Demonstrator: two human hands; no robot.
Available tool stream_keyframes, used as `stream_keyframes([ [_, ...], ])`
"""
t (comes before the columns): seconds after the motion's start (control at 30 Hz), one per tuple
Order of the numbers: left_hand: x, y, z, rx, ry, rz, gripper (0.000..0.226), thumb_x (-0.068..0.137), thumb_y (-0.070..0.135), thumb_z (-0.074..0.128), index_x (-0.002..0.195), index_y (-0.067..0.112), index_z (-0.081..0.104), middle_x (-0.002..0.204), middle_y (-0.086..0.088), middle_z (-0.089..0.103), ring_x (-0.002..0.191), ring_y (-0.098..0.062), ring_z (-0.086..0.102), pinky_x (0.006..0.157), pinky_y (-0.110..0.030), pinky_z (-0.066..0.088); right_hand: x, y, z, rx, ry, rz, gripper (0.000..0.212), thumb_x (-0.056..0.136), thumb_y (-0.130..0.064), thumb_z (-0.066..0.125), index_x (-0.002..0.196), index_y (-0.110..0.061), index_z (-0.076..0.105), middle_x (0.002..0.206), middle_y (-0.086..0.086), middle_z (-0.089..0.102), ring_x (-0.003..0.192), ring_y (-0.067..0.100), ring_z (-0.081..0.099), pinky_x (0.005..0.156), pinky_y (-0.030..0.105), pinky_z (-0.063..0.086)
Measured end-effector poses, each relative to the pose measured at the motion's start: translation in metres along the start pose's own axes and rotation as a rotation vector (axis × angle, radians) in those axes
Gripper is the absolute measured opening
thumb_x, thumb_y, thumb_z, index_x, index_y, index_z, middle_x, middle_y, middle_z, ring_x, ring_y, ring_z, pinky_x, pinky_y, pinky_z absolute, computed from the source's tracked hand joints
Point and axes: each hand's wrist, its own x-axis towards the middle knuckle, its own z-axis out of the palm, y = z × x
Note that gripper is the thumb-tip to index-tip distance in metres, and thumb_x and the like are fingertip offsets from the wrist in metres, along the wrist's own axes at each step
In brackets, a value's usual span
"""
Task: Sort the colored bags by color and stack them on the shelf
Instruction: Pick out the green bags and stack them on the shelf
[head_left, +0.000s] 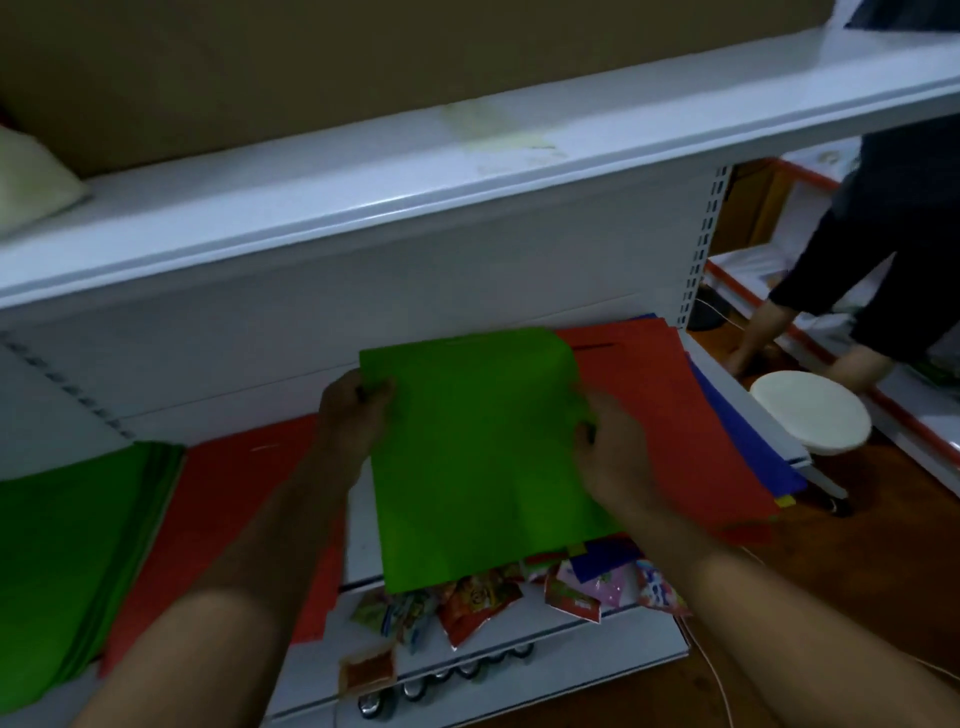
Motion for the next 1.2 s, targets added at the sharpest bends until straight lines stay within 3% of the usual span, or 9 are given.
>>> stream_keyframes([
  [0.17, 0.007, -0.011, -0.08, -0.003, 0.061, 0.07, 0.075, 0.09, -0.002, 0.057, 0.15, 0.031, 0.027, 0.138, -0.003, 0.046, 0.082, -0.006, 0.058, 0.056, -0.021, 0.053, -0.013, -0.056, 0.046, -0.05, -0.029, -0.097, 0.045, 0.09, 0.004, 0.049, 0.131, -0.01, 0.058, 0.136, 0.011, 0.055, 0.12, 0.029, 0.055, 0.1, 0.029, 0.04],
  [0.3, 0.016, -0.025, -0.15, 0.097, 0.071, 0.179, 0.053, 0.092, -0.002, 0.051, 0.136, 0.028, 0.05, 0.115, 0.008, 0.056, 0.061, 0.006, 0.057, 0.054, -0.019, 0.051, -0.027, -0.108, 0.089, -0.075, -0.061, -0.15, 0.042, 0.09, 0.004, 0.05, 0.129, -0.006, 0.059, 0.14, 0.013, 0.051, 0.125, 0.029, 0.051, 0.104, 0.029, 0.037],
  [0.4, 0.022, -0.03, -0.2, 0.134, 0.07, 0.167, 0.047, 0.092, -0.002, 0.05, 0.13, 0.025, 0.058, 0.092, 0.009, 0.059, 0.064, -0.016, 0.062, 0.058, -0.032, 0.052, -0.039, -0.142, 0.122, -0.076, -0.08, -0.157, 0.043, 0.09, 0.003, 0.049, 0.131, -0.005, 0.058, 0.142, 0.012, 0.05, 0.122, 0.031, 0.054, 0.102, 0.028, 0.039],
  [0.5, 0.026, -0.035, -0.245, 0.21, 0.127, 0.186, 0.047, 0.09, -0.002, 0.052, 0.128, 0.023, 0.061, 0.097, 0.0, 0.061, 0.06, -0.025, 0.059, 0.054, -0.031, 0.05, -0.053, -0.173, 0.152, -0.036, -0.109, -0.143, 0.042, 0.093, 0.001, 0.046, 0.134, -0.006, 0.055, 0.144, 0.01, 0.047, 0.125, 0.029, 0.051, 0.102, 0.023, 0.034],
  [0.6, 0.025, -0.045, -0.285, 0.262, 0.178, 0.233, 0.044, 0.089, -0.003, 0.053, 0.126, 0.019, 0.062, 0.109, 0.003, 0.058, 0.059, -0.008, 0.053, 0.044, -0.013, 0.045, -0.067, -0.201, 0.178, -0.009, -0.161, -0.144, 0.043, 0.097, -0.003, 0.044, 0.139, -0.008, 0.05, 0.149, 0.007, 0.041, 0.128, 0.025, 0.047, 0.103, 0.021, 0.032],
  [0.73, 0.016, -0.057, -0.327, 0.24, 0.236, 0.188, 0.045, 0.088, 0.0, 0.057, 0.129, 0.019, 0.059, 0.124, 0.002, 0.056, 0.074, -0.012, 0.06, 0.063, -0.022, 0.053, -0.081, -0.228, 0.205, 0.008, -0.218, -0.181, 0.044, 0.097, -0.005, 0.045, 0.14, -0.008, 0.047, 0.15, 0.007, 0.038, 0.127, 0.024, 0.047, 0.098, 0.02, 0.034],
  [0.9, -0.012, -0.07, -0.371, 0.127, 0.329, 0.101, 0.057, 0.087, -0.012, 0.053, 0.139, 0.009, 0.047, 0.117, 0.001, 0.048, 0.076, -0.006, 0.055, 0.05, -0.005, 0.046, -0.097, -0.252, 0.232, 0.026, -0.303, -0.249, 0.048, 0.09, -0.001, 0.053, 0.138, -0.005, 0.05, 0.147, 0.007, 0.041, 0.13, 0.025, 0.045, 0.1, 0.018, 0.031],
  [1.03, -0.017, -0.092, -0.411, 0.137, 0.339, 0.07, 0.062, 0.083, -0.015, 0.054, 0.139, 0.01, 0.047, 0.115, -0.003, 0.055, 0.073, -0.004, 0.058, 0.059, -0.022, 0.056, -0.112, -0.273, 0.259, 0.038, -0.357, -0.277, 0.056, 0.088, 0.001, 0.055, 0.142, -0.008, 0.046, 0.152, 0.005, 0.036, 0.135, 0.022, 0.041, 0.104, 0.017, 0.026],
  [1.2, 0.007, -0.114, -0.459, 0.238, 0.316, 0.031, 0.065, 0.078, 0.0, 0.06, 0.14, 0.016, 0.047, 0.128, -0.013, 0.057, 0.1, -0.037, 0.063, 0.08, -0.042, 0.056, -0.128, -0.299, 0.309, 0.049, -0.388, -0.253, 0.058, 0.089, 0.0, 0.056, 0.144, -0.008, 0.043, 0.152, 0.003, 0.034, 0.135, 0.021, 0.04, 0.108, 0.02, 0.029],
])
